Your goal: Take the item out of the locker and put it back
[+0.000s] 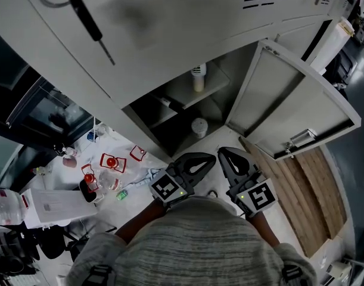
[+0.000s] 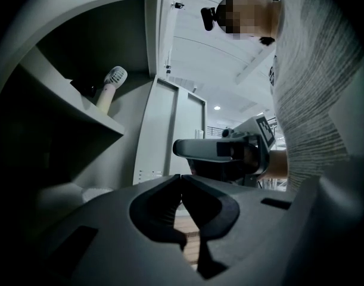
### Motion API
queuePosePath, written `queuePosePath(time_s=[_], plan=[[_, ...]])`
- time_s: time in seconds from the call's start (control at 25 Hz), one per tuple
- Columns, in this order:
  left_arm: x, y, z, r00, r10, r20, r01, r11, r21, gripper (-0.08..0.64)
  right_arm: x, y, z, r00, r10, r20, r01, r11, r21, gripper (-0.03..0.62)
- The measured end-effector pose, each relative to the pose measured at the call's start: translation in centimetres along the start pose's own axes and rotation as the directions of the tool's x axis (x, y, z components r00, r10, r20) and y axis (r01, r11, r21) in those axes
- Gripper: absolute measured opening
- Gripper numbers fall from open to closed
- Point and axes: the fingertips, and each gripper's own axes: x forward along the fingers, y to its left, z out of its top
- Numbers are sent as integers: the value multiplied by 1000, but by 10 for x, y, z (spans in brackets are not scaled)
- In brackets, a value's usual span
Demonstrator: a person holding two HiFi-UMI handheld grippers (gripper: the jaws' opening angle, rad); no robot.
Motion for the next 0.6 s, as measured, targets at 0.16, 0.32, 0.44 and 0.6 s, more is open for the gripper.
queuePosePath(time_s=[0.16,0.32,0.44,0.6], plan=[[0,3,1,1000,1,8,-1,1000,3,8,5,1,-1,1000,10,-4,-10,1000,6,25],[-1,7,2,1000,5,9,-5,1000,5,8,10,1,-1,1000,22,-5,-22,1000,4,25],[-1,8,2,1000,6,11,-6,1000,8,8,13,2,-1,1000,31,-5,-31,1000,0,25],[-2,10,1,1000,2,9,-2,1000,10,8,17,3,-1,999,36,-8,-36,999,1,25]])
